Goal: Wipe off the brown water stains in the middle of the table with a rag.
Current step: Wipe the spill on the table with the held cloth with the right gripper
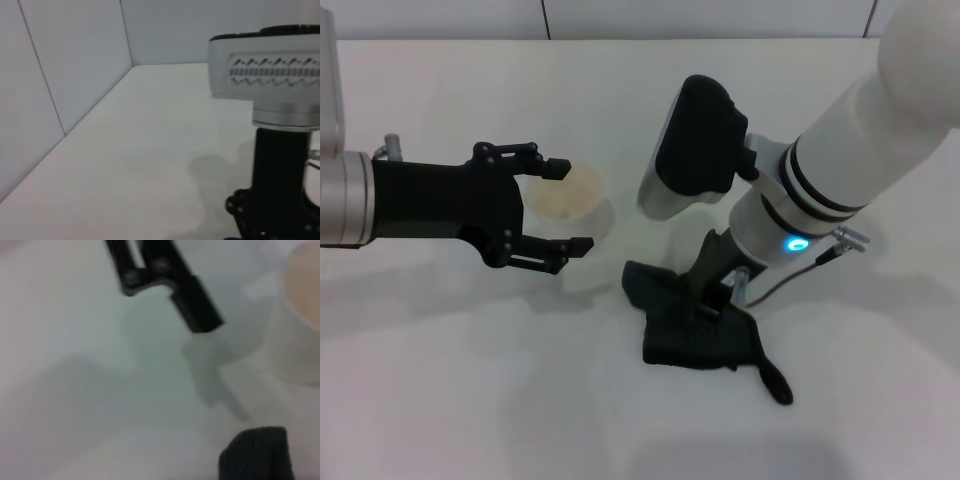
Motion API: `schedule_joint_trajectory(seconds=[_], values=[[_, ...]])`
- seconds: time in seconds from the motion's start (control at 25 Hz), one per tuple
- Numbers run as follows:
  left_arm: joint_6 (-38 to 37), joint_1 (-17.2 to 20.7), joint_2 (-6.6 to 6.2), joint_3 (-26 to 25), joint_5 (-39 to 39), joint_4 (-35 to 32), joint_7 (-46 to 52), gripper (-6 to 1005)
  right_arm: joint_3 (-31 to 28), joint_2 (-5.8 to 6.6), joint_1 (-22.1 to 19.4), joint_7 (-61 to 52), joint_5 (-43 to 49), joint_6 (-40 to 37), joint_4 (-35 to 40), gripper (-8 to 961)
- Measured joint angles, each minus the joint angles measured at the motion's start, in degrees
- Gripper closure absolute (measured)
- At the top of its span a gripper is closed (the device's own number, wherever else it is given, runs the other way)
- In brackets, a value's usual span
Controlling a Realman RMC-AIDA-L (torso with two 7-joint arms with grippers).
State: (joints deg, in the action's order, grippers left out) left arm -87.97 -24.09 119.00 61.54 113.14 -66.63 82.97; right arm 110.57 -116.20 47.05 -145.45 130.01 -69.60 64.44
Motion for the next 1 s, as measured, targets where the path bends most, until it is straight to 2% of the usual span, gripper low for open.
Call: schedule_joint_trajectory(seconds=[0.36, 0.72, 1.0], values=[[0.3, -0.1, 0.0, 0.0, -0.2, 0.3, -0.1, 109, -3.6, 0.22, 0.9, -0.4, 1.0, 5.0, -3.7, 822], [0.6, -0.1, 0.0, 0.0, -0.3, 0.3, -0.2, 109, -11.0, 0.48, 0.8, 0.1, 1.8, 8.9, -6.8, 819], [0.6, -0.1, 0.0, 0.0, -0.3, 0.3, -0.2, 109, -17.3, 0.59, -3.8, 0.1, 5.2, 8.7, -6.4, 817]])
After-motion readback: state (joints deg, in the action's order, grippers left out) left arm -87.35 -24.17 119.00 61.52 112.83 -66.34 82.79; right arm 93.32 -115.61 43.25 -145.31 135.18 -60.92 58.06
